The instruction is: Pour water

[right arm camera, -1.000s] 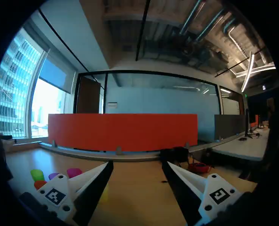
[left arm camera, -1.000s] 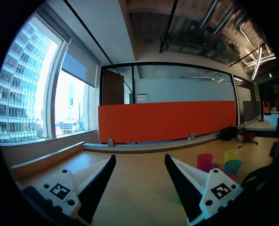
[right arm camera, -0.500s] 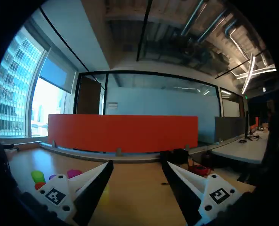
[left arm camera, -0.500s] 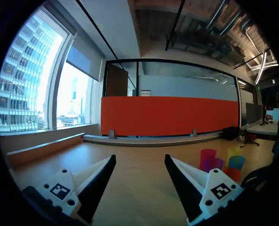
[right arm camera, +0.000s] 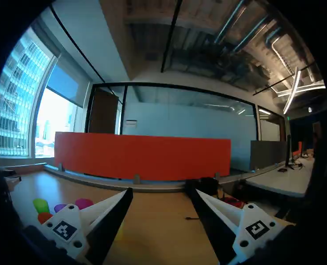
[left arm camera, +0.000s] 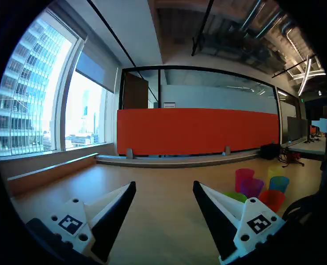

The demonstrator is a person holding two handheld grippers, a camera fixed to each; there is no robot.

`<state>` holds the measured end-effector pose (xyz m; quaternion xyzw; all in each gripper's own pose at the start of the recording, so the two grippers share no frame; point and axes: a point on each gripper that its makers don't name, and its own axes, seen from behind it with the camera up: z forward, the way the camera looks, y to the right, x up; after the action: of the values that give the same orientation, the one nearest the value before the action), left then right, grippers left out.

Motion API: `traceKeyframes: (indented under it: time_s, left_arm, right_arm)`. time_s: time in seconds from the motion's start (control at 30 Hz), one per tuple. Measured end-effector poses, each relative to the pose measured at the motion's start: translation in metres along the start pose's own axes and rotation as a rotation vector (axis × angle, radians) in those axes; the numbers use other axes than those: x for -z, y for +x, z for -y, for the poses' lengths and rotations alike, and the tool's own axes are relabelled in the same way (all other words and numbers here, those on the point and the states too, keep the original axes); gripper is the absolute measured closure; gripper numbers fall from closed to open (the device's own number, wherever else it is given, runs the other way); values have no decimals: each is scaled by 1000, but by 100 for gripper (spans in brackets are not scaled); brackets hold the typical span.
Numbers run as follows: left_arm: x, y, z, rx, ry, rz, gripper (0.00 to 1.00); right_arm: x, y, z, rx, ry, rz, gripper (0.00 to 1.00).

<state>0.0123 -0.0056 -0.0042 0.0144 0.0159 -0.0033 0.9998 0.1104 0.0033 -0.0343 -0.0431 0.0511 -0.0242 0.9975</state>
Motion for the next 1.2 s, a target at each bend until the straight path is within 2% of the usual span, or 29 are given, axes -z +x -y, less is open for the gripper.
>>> traceKeyframes:
  time_s: [0.17, 0.33, 0.7, 1.2]
  left_arm:
    - [-1, -7, 0, 11, -2, 11, 4]
    - [-2, -12, 0, 1, -6, 27, 4]
    - [-4, -12, 0, -2, -8, 32, 4]
    - [-3, -12, 1, -6, -9, 31, 4]
  right_arm:
    - [1, 4, -2, 8, -6, -7, 0]
    - [3, 7, -3, 12, -8, -14, 0]
    - [5, 7, -5, 12, -12, -17, 0]
    - [4, 5, -7, 45, -13, -22, 0]
